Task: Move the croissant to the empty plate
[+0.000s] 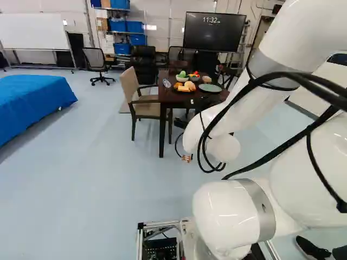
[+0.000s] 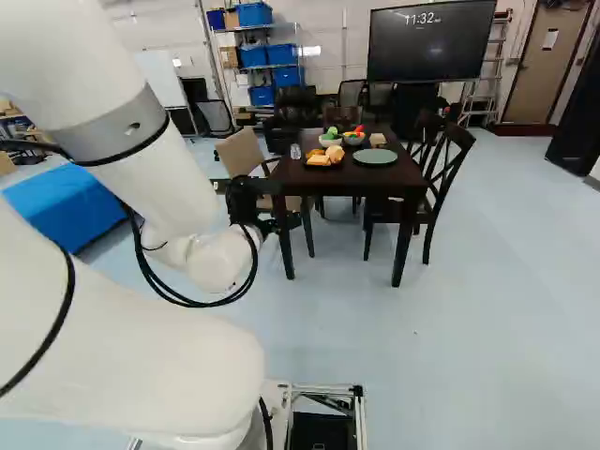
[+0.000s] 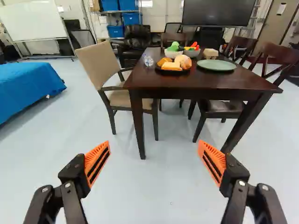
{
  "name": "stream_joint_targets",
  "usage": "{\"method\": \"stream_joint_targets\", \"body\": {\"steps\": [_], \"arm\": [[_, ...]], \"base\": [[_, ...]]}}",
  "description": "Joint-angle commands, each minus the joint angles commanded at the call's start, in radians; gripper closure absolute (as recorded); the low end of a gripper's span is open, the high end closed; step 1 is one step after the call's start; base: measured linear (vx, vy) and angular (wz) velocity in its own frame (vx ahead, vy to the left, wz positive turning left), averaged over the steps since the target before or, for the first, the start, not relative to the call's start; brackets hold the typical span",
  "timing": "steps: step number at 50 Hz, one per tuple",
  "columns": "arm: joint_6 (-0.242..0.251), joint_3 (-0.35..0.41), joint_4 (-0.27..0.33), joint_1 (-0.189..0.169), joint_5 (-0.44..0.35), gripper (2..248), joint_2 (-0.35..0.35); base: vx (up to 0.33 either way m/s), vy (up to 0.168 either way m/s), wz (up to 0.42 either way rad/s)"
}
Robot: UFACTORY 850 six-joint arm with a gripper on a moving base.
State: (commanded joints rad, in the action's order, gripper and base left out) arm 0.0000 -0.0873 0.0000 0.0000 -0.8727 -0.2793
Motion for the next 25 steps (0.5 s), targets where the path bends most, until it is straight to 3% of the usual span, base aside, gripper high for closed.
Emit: {"method": "stream_joint_targets", "body": {"steps": [25], "arm": [[0.000, 0.000, 0.000, 0.000, 0.000, 3, 0.000]], "base": [[0.076, -0.001, -0.006]]}}
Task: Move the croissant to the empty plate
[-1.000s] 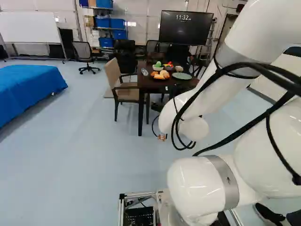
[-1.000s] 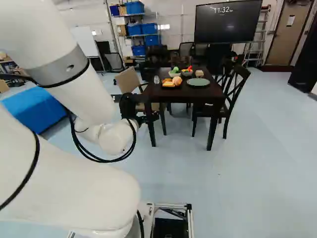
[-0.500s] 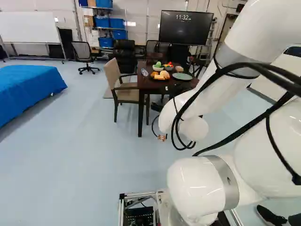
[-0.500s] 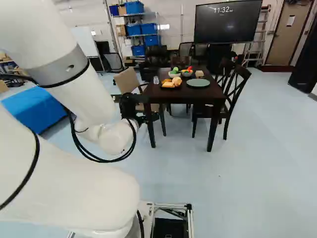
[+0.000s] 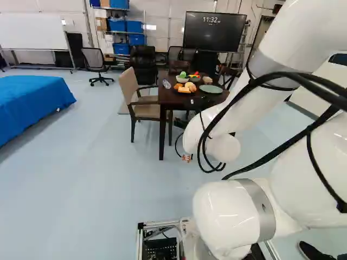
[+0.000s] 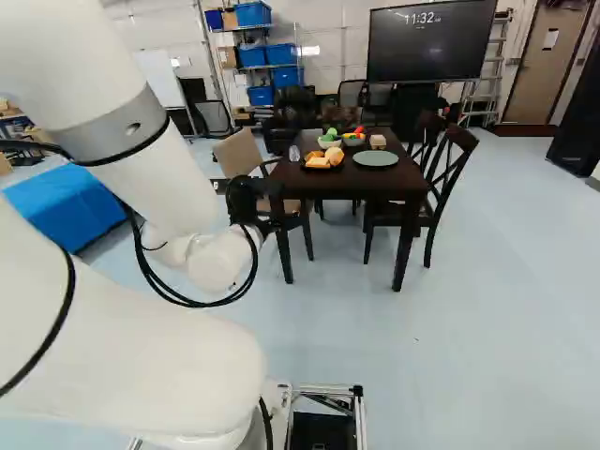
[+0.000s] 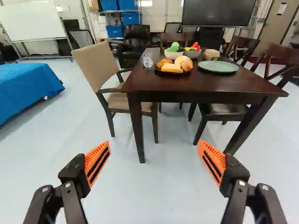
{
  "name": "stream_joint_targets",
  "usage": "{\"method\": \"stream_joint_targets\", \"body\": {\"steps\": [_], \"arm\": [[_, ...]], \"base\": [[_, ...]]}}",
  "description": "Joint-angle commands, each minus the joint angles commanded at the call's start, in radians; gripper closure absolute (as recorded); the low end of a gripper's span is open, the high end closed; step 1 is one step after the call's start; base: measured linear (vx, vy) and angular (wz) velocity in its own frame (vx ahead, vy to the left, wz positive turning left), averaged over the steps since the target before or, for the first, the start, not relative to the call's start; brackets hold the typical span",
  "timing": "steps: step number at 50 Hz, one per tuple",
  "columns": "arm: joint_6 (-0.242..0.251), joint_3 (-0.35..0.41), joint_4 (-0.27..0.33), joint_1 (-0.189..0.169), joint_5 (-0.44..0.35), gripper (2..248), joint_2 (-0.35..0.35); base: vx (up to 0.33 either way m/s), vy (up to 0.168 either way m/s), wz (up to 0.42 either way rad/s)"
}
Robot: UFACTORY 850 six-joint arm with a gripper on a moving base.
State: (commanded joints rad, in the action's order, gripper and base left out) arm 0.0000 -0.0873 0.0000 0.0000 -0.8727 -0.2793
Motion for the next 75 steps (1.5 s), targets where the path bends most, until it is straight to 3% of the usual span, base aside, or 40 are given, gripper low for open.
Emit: {"method": "stream_joint_targets", "body": {"steps": [75], "arm": [[0.000, 0.000, 0.000, 0.000, 0.000, 3, 0.000]], "base": [[0.075, -0.001, -0.007]]}}
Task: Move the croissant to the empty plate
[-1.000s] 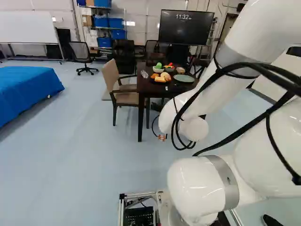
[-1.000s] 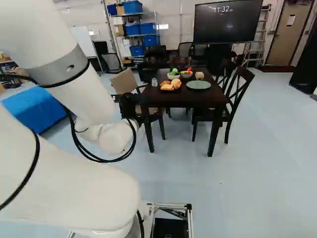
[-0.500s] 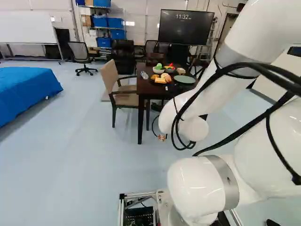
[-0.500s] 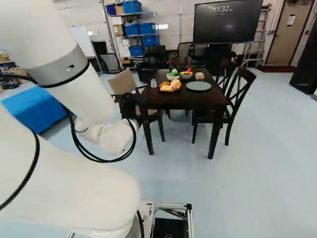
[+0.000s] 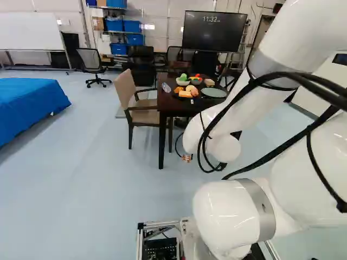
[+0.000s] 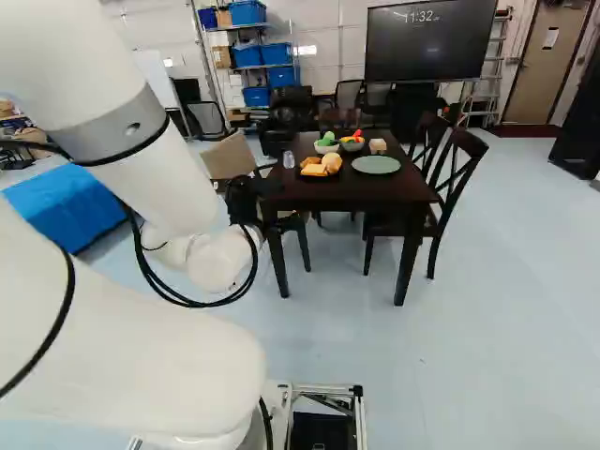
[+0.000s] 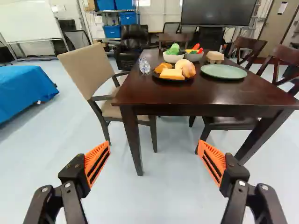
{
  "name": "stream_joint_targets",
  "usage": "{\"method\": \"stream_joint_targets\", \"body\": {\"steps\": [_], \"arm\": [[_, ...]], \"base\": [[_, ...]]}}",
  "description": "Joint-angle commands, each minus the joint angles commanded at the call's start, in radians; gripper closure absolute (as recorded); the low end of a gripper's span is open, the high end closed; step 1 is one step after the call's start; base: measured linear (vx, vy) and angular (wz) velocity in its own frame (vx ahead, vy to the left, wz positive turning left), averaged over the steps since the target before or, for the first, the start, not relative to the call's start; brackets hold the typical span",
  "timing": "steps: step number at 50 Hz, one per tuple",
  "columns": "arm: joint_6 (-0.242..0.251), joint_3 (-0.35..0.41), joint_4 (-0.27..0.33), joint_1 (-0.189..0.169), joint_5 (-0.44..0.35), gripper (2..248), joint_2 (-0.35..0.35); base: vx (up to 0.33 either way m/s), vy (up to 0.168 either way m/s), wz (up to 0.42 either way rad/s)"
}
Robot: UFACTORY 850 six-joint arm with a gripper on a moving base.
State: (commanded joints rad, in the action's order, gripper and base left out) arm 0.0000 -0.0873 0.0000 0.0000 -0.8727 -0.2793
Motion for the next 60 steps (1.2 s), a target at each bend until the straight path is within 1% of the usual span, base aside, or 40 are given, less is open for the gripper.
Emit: {"method": "stream_joint_targets", "body": {"steps": [60], "arm": [[0.000, 0.000, 0.000, 0.000, 0.000, 3, 0.000]], "base": [[0.083, -0.002, -0.009]]}}
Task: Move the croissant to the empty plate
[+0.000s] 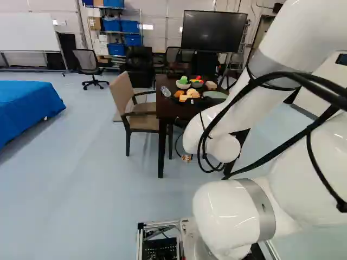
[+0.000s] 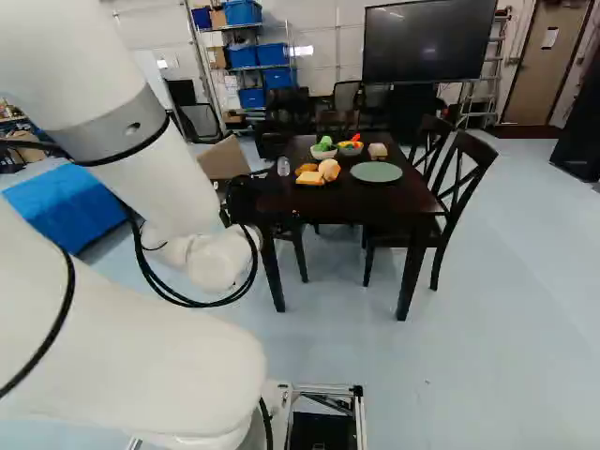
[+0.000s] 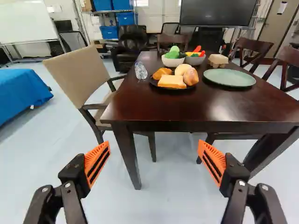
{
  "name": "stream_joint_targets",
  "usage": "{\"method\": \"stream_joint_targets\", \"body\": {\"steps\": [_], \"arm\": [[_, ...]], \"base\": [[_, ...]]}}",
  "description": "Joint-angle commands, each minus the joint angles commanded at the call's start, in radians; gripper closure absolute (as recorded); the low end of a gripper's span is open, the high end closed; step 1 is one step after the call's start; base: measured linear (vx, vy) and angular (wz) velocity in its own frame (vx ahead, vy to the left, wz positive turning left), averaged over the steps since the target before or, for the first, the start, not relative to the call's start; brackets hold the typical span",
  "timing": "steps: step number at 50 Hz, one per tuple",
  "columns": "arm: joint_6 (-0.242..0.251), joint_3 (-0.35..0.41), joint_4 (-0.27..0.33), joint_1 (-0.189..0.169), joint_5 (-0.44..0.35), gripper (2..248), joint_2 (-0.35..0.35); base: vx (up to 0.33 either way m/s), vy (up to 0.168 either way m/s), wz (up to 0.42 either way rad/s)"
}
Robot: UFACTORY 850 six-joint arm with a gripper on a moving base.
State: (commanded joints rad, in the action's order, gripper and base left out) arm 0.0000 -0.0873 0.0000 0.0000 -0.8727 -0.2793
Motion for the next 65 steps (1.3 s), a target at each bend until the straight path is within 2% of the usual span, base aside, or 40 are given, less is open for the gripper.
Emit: {"method": "stream_joint_targets", "body": {"steps": [65], "arm": [[0.000, 0.000, 0.000, 0.000, 0.000, 3, 0.000]], "base": [[0.088, -0.002, -0.010]]}}
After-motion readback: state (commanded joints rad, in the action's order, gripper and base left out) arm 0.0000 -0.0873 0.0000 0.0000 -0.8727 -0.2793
